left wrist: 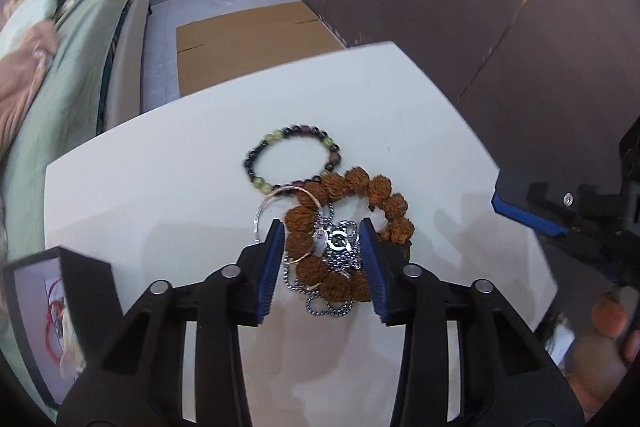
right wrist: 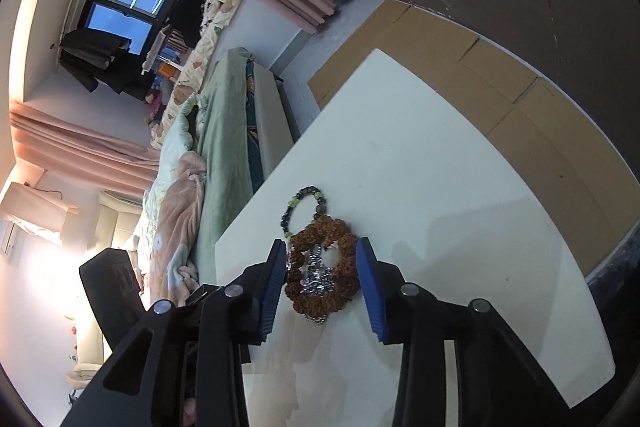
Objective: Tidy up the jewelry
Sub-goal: 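Grasp the silver hoop with the left tool while the right tool grasps the brown seed-bead bracelet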
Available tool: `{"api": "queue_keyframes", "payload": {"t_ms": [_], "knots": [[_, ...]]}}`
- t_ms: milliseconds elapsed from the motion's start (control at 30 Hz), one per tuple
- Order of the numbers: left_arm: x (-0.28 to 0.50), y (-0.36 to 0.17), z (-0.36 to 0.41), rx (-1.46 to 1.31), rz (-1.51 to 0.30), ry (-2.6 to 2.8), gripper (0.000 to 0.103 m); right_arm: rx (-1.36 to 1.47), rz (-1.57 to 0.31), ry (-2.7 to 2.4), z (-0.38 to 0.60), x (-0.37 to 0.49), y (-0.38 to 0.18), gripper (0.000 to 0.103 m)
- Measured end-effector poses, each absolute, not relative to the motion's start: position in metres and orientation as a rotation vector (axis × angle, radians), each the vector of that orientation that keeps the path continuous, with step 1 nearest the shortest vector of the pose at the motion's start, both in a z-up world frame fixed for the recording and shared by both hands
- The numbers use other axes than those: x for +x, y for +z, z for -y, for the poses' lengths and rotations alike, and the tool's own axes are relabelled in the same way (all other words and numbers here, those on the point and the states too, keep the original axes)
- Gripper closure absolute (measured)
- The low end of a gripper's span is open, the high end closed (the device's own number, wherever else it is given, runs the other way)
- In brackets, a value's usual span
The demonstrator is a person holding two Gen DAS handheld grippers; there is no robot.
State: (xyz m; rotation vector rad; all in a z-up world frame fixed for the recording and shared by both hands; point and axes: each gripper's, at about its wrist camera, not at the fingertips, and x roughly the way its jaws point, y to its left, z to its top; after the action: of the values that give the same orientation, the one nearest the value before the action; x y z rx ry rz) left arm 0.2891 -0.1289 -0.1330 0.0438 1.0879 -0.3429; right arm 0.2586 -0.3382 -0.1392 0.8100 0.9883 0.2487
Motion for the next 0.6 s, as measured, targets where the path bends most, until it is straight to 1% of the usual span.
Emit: {"api": "queue_keyframes", "payload": {"t_ms": [200,233,267,433,600], "knots": [[0.293,-0.145,0.140,0.150,-1.089,-0.275,0.075,0.779,-1.027,0.221,0.331,0.265,-0.149,0.068],[0.293,-0.146,0.141,0.162,-1.085,-0.264,0.082,0.776,-1.036,0.222,0.328,0.266,-0.151,0.068],[0.293,-0.147,0.141,0.177,-1.082,-0.247,0.085,0.769,-1.044,0.222,0.325,0.267,-0.152,0.068],[0.290,-0.143,0.132,0.143,-1.055,-0.252,0.088,0.729,-1.071,0.216,0.314,0.272,-0.156,0.068],[0.288,-0.135,0.105,-0.037,-1.048,-0.302,0.088,0.677,-1.085,0.199,0.309,0.283,-0.159,0.068]]}}
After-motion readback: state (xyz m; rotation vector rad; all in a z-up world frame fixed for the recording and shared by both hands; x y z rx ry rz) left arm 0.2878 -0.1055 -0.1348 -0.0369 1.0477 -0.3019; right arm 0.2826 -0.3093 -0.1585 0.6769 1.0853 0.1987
